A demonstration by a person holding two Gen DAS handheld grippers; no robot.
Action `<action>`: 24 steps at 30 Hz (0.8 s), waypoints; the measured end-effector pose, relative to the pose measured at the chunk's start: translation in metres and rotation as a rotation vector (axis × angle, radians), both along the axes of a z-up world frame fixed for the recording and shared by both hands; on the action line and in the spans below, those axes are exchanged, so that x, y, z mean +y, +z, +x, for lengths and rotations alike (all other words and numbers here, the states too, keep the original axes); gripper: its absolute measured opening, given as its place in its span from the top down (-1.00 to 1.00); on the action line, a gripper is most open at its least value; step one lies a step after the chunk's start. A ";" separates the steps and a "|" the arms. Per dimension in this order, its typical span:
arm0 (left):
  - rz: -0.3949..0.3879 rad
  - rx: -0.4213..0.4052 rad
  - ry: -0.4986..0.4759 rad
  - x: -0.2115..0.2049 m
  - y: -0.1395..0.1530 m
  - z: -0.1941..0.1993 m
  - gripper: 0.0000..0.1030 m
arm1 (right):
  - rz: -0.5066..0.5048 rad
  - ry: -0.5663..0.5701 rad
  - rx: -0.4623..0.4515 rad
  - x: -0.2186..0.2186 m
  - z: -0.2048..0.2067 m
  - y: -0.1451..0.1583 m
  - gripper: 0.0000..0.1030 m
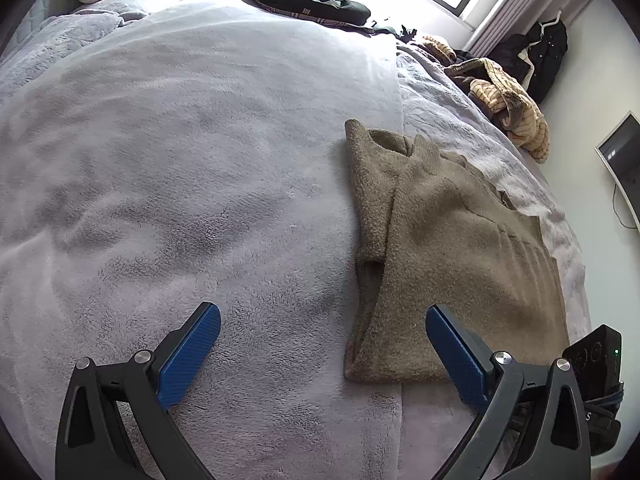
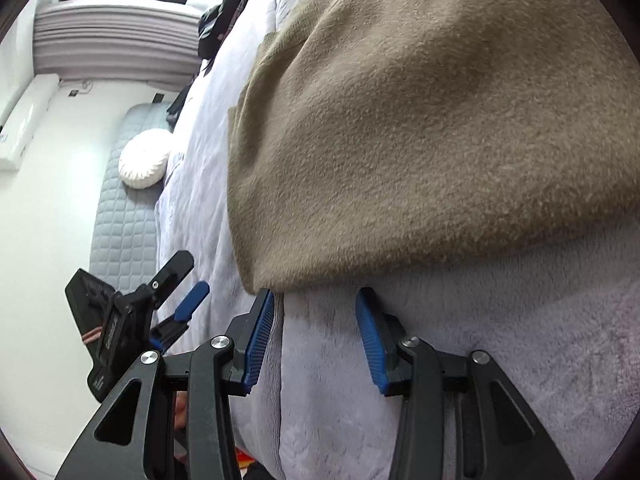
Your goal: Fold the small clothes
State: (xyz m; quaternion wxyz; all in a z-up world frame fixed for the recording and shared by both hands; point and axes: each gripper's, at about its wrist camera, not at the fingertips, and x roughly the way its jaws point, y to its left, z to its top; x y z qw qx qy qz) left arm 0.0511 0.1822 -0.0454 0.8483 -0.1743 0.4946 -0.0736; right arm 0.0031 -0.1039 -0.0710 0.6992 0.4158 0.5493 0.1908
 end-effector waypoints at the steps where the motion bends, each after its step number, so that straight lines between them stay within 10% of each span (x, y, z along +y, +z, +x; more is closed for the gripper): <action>1: -0.011 0.004 0.000 0.001 -0.001 0.001 -1.00 | -0.001 -0.006 -0.002 0.004 0.002 0.000 0.06; 17: -0.285 0.051 -0.016 0.016 -0.012 0.014 -1.00 | 0.113 -0.098 0.004 0.024 0.029 -0.007 -0.14; 20: -0.342 0.065 -0.050 0.009 -0.015 0.019 -1.00 | 0.117 -0.104 0.007 0.022 0.031 -0.009 0.70; 24: -0.393 0.086 -0.088 0.000 -0.019 0.030 -1.00 | 0.064 -0.087 -0.086 0.016 0.034 0.013 0.82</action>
